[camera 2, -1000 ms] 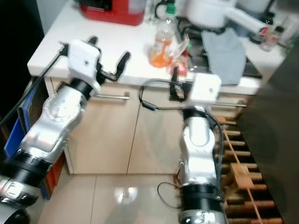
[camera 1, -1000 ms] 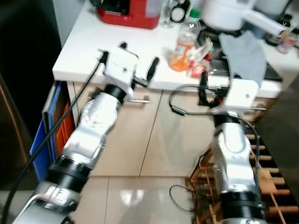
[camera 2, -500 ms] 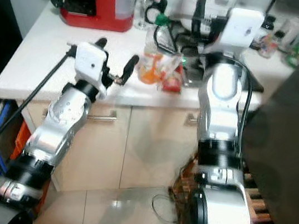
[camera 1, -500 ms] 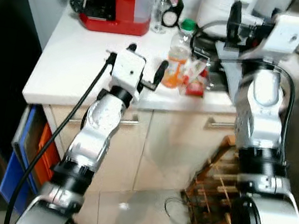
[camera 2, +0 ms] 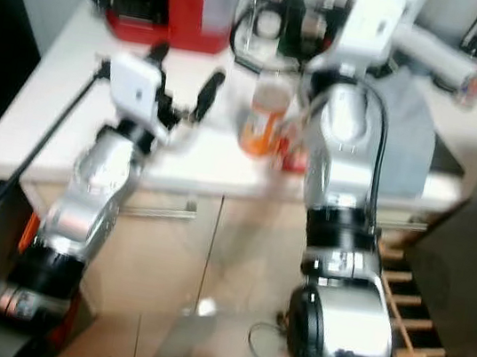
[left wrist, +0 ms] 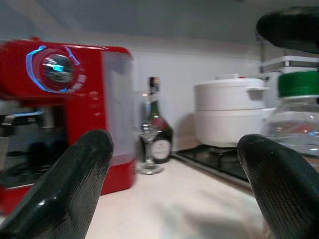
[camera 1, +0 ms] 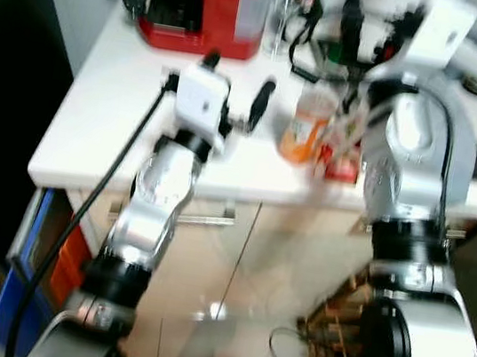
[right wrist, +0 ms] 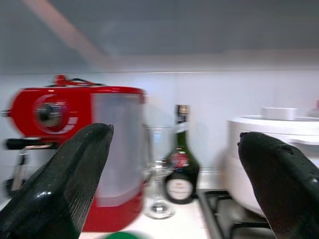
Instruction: Restocking fridge
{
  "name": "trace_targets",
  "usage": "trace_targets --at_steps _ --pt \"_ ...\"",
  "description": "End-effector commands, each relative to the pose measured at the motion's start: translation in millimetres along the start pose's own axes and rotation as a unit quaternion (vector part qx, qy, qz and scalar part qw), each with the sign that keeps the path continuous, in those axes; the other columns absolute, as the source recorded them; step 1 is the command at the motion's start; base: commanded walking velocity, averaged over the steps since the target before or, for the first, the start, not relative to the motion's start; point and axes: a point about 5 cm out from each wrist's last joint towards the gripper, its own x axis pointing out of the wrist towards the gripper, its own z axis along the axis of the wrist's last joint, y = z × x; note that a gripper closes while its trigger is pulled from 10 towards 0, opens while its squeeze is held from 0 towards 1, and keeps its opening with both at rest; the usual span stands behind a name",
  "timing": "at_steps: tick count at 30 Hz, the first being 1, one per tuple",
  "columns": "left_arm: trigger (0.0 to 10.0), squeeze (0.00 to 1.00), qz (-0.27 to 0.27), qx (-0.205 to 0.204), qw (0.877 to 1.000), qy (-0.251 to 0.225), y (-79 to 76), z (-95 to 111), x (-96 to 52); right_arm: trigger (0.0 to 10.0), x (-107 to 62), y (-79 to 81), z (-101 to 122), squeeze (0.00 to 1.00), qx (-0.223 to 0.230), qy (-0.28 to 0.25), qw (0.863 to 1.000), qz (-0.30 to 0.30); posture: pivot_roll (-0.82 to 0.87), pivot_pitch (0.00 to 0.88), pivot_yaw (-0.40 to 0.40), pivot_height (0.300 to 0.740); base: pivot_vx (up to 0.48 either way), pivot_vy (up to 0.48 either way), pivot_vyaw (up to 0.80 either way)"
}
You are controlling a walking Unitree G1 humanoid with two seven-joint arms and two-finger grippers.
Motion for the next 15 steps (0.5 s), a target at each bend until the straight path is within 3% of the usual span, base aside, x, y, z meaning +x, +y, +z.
trace_targets --at_steps 1,8,15 --pt "10.0 0.00 -0.006 0.000 1.000 -0.014 -0.5 5.7 2.6 10.0 0.9 4.6 3.8 0.02 0.004 0.001 1.000 0.012 0.00 0.000 -0.026 0.740 0.000 0.000 0.00" --pt "10.0 0.00 -0.013 -0.002 1.000 -0.010 -3.3 4.3 1.7 10.0 -0.6 3.2 -2.7 0.02 0.030 0.029 0.999 0.008 0.00 0.000 -0.026 0.740 0.000 0.000 0.00" --pt "10.0 0.00 -0.021 0.001 1.000 -0.005 -3.3 2.6 2.0 10.0 -2.6 -4.1 -27.3 0.02 0.047 0.106 0.993 -0.012 0.00 0.000 -0.023 0.740 0.000 0.000 0.00"
